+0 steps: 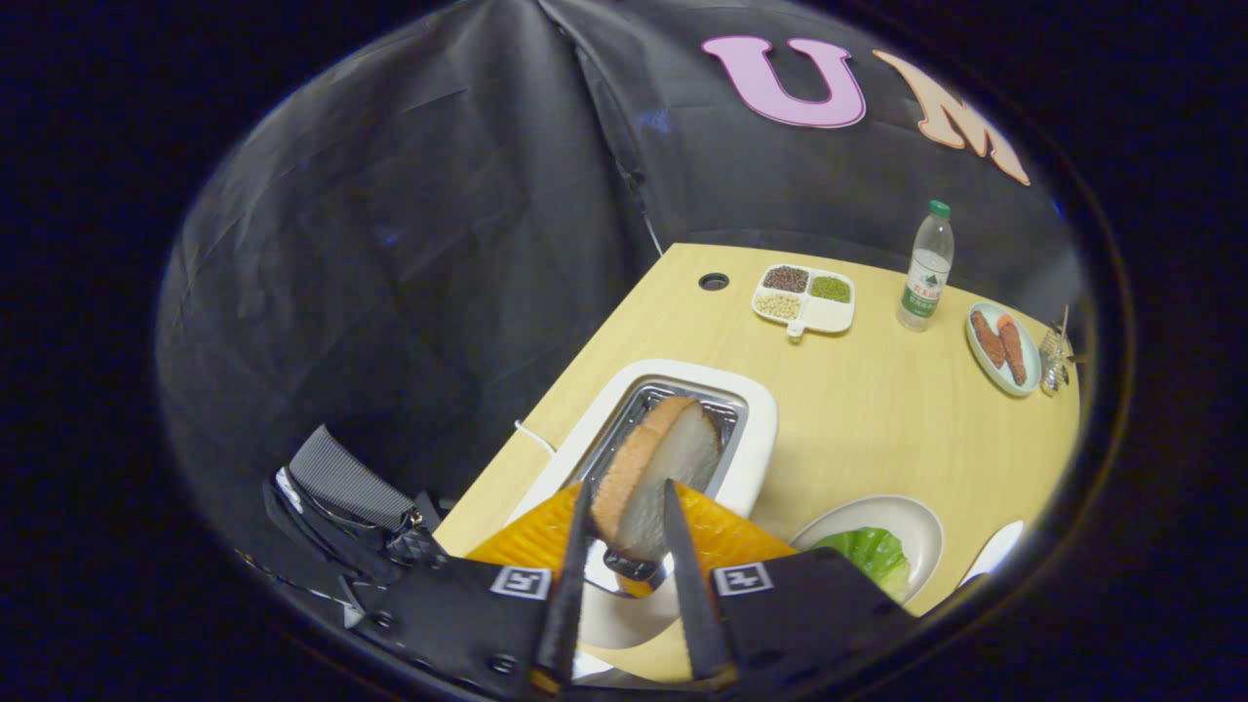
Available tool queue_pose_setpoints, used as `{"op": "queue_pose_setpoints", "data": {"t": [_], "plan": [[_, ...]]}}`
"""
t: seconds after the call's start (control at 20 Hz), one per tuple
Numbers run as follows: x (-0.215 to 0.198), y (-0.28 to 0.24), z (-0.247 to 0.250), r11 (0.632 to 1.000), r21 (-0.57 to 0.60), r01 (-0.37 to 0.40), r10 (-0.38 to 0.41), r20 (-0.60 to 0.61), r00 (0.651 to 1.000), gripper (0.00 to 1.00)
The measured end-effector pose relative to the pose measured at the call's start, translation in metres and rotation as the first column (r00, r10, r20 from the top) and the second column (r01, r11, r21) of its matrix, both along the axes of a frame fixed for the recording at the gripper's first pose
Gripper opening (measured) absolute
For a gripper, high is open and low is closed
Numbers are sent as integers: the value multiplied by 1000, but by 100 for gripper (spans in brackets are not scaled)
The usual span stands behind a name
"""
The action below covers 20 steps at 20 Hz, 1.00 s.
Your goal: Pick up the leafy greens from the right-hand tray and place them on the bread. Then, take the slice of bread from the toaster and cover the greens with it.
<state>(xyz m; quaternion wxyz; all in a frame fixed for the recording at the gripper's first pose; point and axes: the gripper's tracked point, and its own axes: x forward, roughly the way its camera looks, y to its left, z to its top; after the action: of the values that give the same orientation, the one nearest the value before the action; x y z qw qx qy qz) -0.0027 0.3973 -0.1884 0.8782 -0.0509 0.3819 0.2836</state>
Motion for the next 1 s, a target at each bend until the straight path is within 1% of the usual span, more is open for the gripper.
{"op": "queue_pose_setpoints", "data": {"t": [0.2,0.35,0.55,0.75,0.85,1.0], "plan": [[-1,-10,4,1000,-19,6,-6,12,1000,42],[-4,-10,16,1000,25,4,-4,13,1000,24],[-5,-16,38,993,117,19,-15,-32,999,22],[2,-34,72,969,240,58,-45,-61,997,21],[7,-48,91,952,295,83,-68,-62,996,20],[19,-85,104,935,328,136,-127,-49,991,19]]}}
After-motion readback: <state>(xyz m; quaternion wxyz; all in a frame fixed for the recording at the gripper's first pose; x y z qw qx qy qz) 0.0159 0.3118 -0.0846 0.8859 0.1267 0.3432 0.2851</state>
